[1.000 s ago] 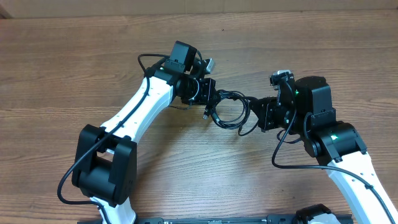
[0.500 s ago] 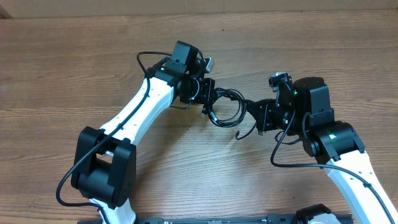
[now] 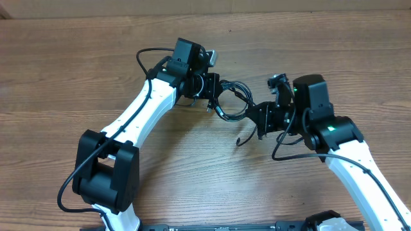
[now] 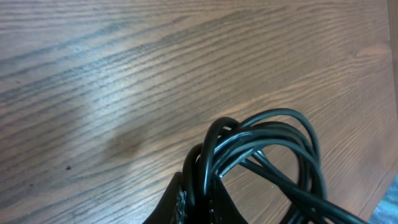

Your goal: Untangle cables

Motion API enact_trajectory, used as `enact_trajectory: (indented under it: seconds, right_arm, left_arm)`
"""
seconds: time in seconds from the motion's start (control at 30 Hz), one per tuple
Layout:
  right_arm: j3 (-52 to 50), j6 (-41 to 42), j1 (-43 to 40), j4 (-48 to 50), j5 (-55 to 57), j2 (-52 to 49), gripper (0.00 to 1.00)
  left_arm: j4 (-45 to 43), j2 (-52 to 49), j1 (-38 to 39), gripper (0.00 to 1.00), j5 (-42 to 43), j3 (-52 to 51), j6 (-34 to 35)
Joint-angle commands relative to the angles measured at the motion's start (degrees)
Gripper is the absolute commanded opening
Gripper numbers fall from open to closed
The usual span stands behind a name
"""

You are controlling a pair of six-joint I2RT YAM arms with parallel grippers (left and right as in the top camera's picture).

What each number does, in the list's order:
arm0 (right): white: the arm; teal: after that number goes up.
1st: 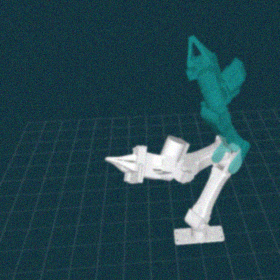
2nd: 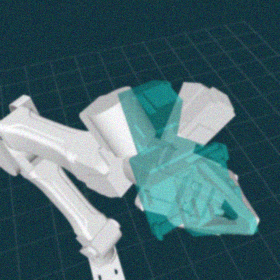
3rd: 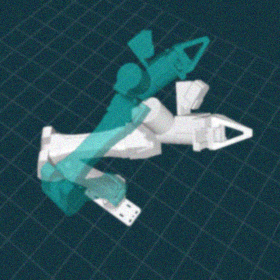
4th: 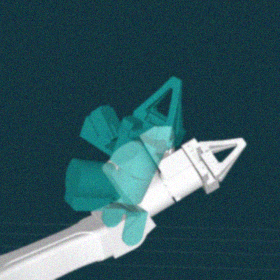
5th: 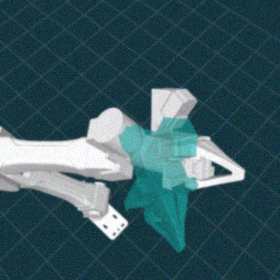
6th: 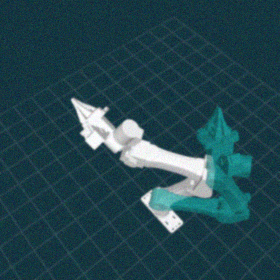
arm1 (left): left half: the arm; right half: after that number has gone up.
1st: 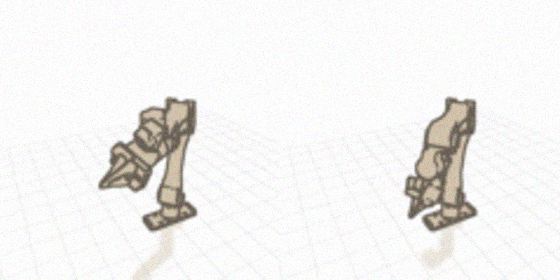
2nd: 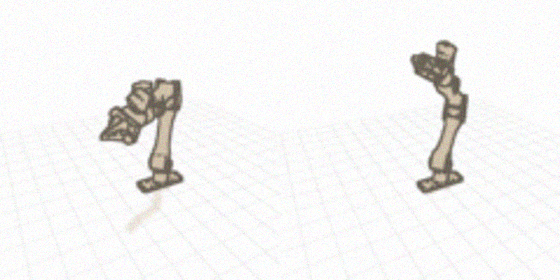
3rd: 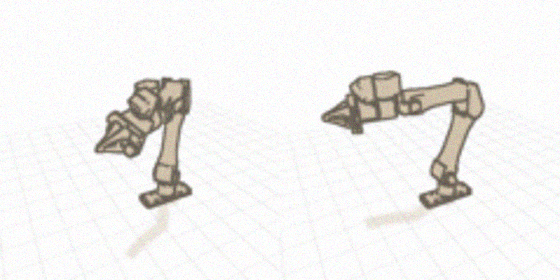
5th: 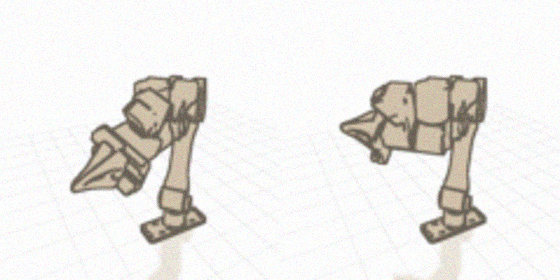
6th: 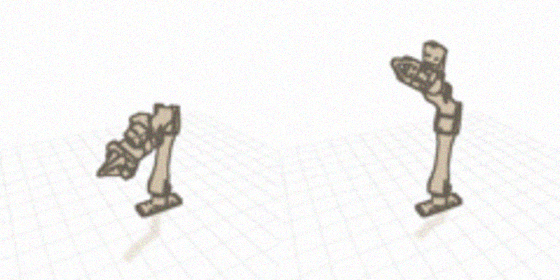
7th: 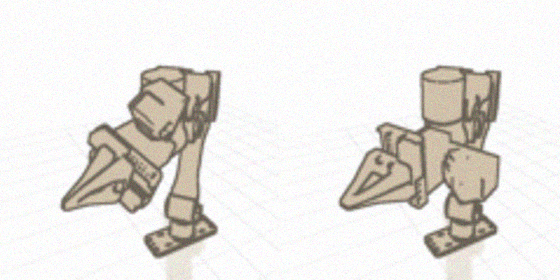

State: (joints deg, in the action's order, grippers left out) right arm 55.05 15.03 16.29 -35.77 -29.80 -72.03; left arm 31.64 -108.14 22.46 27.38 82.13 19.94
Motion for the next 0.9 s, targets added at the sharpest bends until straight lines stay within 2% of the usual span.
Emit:
enact_trajectory:
  seconds: [0.0,0.13,0.33,0.53,0.67,0.7,0.8,0.87]
  right_arm:
    - [1.27,2.01,0.79,1.22,-2.93,-2.12,0.04]
    - [1.27,2.80,0.81,0.44,-2.93,-4.28,0.04]
    - [1.25,2.80,0.81,-0.83,-2.91,-5.90,0.04]
    - [1.25,2.80,0.81,-0.98,-2.89,-5.90,0.04]
    - [1.25,2.78,0.81,-1.01,-2.62,-5.90,0.04]
    - [1.25,2.78,0.81,-1.07,-2.64,-5.90,0.07]
    - [1.25,2.80,0.81,-2.38,-2.69,-5.90,0.33]
    - [1.25,2.78,0.79,-4.17,-2.67,-5.88,0.44]
  left_arm:
    - [-0.61,-0.83,-0.31,0.04,2.16,0.11,1.51]
    - [-1.81,-0.81,-0.33,0.04,4.72,0.11,2.03]
    - [-10.71,-0.81,-0.46,0.04,17.59,0.11,2.93]
    - [-15.89,-0.81,-1.18,0.04,24.02,0.11,3.56]
    - [-15.82,-0.81,-1.49,0.04,28.87,0.11,-1.33]
    - [-15.85,-0.81,-1.55,0.04,29.79,0.11,-2.08]
    - [-15.85,-0.83,-1.99,0.04,28.72,0.11,-2.25]
    - [-15.87,-0.83,-2.69,0.04,27.08,0.11,-2.23]
